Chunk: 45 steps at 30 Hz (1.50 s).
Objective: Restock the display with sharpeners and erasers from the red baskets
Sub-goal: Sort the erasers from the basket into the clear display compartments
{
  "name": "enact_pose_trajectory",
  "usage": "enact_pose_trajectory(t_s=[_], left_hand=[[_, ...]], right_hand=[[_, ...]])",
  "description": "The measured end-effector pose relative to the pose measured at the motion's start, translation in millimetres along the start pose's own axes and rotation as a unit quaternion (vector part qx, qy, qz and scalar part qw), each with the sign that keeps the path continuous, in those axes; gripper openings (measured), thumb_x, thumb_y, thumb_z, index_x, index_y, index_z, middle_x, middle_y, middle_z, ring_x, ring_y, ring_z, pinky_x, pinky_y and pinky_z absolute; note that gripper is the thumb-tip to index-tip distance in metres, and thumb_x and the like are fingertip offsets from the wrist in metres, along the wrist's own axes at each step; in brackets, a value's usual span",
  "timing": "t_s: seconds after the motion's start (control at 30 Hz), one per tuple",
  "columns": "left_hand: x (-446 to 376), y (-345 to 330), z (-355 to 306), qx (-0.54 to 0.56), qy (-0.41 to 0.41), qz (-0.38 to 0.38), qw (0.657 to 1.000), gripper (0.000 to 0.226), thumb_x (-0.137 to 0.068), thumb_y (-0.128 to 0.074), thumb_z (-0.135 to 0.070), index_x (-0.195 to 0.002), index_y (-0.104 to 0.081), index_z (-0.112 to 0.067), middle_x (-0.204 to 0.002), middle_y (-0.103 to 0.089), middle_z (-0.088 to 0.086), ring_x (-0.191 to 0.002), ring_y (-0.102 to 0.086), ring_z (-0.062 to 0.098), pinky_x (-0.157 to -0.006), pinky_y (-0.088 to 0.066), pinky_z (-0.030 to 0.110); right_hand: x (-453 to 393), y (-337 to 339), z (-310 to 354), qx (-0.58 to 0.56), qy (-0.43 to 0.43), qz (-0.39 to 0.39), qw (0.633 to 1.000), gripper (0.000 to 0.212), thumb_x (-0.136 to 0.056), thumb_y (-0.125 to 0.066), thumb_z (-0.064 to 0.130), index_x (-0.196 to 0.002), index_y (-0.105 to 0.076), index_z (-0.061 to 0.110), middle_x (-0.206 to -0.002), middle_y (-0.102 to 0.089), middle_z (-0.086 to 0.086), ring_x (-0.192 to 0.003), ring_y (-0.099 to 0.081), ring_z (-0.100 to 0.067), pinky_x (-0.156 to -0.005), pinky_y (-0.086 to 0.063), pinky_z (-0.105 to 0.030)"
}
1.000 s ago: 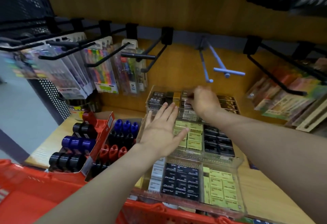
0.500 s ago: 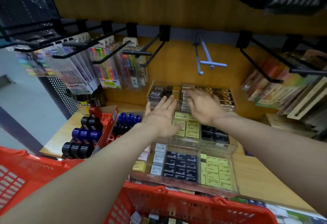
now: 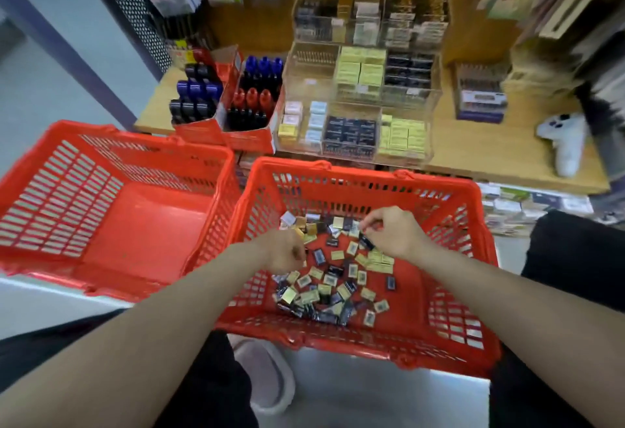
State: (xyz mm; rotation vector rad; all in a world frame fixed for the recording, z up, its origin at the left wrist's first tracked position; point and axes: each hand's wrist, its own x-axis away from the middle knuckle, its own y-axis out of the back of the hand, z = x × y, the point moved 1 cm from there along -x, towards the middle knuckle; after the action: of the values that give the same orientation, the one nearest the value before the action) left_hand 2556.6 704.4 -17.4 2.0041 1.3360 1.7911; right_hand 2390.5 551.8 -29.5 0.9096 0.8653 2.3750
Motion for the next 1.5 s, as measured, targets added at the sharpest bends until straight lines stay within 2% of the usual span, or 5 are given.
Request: enact_pose_trajectory(t_s=[0.7, 0.9, 1.1, 1.27, 1.5], left_hand=[[-87.0, -115.3, 67.5, 0.347, 0.153, -0.024, 0.925, 0.033, -0.095, -0.051, -0.004, -0.126, -0.061, -0.011, -0.122, -0.064, 0.009, -0.112, -0.060, 0.025, -0.092, -0.047, 0.028], [-77.8, -100.2, 29.4, 0.718, 0.197, -0.053, 0.665, 0.027, -0.100, -0.055, -0.029, -0.118, -0.060, -0.010, -0.111, -0.068, 0.016, -0.090, -0.064, 0.019, -0.071, -0.055, 0.029], [-80.8, -63.9, 17.6, 0.786, 0.236, -0.206, 0.533, 0.018, -0.104, -0.045, -0.018, -0.119, -0.054, -0.011, -0.091, -0.066, 0.008, -0.077, -0.063, 0.019, -0.053, -0.050, 0.026], [-83.8, -51.9, 43.9, 0.777, 0.278, -0.174, 0.538, 0.027, -0.102, -0.039, 0.002, -0.124, -0.054, -0.003, -0.089, -0.058, 0.014, -0.076, -0.057, 0.019, -0.063, -0.053, 0.028], [-104.0, -79.3, 52.7, 0.764, 0.253, -0.116, 0.582, 0.015, -0.104, -0.041, -0.007, -0.106, -0.056, -0.008, -0.084, -0.056, 0.007, -0.075, -0.059, 0.017, -0.061, -0.055, 0.025]], right_hand=[[-38.5, -211.1, -48.1, 0.220, 0.108, 0.156, 0.957, 0.045, -0.093, -0.061, 0.026, -0.137, -0.051, 0.027, -0.140, -0.045, 0.000, -0.128, -0.044, -0.025, -0.101, -0.041, -0.036], [-44.0, -177.8, -31.2, -0.112, -0.003, -0.004, 0.994, 0.026, -0.089, -0.071, 0.026, -0.113, -0.069, 0.017, -0.102, -0.060, 0.002, -0.090, -0.062, -0.015, -0.081, -0.053, -0.033], [-37.9, -143.7, 6.2, -0.303, 0.001, 0.022, 0.953, 0.032, -0.083, -0.077, 0.019, -0.115, -0.071, 0.017, -0.096, -0.071, 0.016, -0.088, -0.068, 0.001, -0.077, -0.053, -0.014], [-70.8, -112.0, -22.1, 0.007, 0.058, -0.023, 0.998, 0.037, -0.095, -0.060, 0.012, -0.131, -0.058, 0.019, -0.133, -0.057, 0.001, -0.097, -0.063, -0.014, -0.092, -0.046, -0.023], [-149.3, -144.3, -25.7, 0.291, 0.214, -0.014, 0.932, 0.068, -0.086, -0.061, 0.001, -0.148, -0.037, 0.014, -0.146, -0.044, -0.005, -0.130, -0.041, -0.027, -0.106, -0.032, -0.038]])
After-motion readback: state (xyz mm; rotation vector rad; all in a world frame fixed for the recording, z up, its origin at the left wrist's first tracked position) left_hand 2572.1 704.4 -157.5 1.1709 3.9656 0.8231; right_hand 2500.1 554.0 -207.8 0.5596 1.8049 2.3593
